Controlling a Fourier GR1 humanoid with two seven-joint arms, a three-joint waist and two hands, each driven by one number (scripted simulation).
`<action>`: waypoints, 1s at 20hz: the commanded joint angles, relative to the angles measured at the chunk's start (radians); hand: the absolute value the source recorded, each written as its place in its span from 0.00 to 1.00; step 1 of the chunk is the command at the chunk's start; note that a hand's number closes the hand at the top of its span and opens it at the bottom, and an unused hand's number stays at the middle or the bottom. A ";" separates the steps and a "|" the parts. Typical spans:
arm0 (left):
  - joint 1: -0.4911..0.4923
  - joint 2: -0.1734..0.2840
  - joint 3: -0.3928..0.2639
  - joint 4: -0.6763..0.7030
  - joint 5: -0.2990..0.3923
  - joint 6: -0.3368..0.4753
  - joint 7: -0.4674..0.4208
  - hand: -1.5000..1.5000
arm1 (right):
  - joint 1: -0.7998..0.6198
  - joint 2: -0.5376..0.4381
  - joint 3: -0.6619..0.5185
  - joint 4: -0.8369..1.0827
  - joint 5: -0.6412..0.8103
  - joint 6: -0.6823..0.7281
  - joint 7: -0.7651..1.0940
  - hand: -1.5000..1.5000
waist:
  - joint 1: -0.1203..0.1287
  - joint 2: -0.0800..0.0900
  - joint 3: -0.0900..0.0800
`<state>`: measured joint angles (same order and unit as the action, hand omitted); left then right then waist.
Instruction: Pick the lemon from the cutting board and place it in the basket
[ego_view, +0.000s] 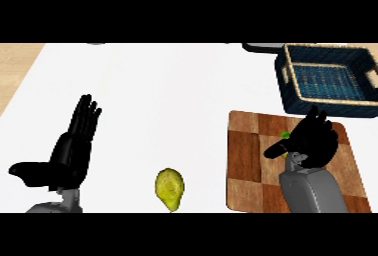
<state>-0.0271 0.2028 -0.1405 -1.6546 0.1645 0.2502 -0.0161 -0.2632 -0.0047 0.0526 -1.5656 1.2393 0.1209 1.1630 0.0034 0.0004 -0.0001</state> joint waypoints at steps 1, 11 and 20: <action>0.015 0.012 0.017 -0.025 -0.003 -0.012 0.006 0.50 | -0.067 0.005 -0.013 0.051 -0.022 0.032 0.180 0.00 | 0.005 0.000 0.000; -0.026 -0.008 0.036 -0.018 -0.016 -0.024 0.045 0.50 | -0.007 0.005 -0.026 0.113 -0.050 -0.076 0.106 0.00 | 0.000 -0.001 0.000; 0.069 -0.056 -0.008 -0.078 -0.065 -0.015 0.021 0.50 | 0.007 0.005 -0.063 0.141 -0.058 -0.110 0.055 0.00 | 0.000 -0.001 0.000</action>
<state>0.0080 0.1697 -0.1149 -1.6813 0.1330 0.2153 -0.0134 -0.2487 -0.0042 0.0139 -1.4310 1.1865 0.0327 1.1202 0.0039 -0.0003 0.0001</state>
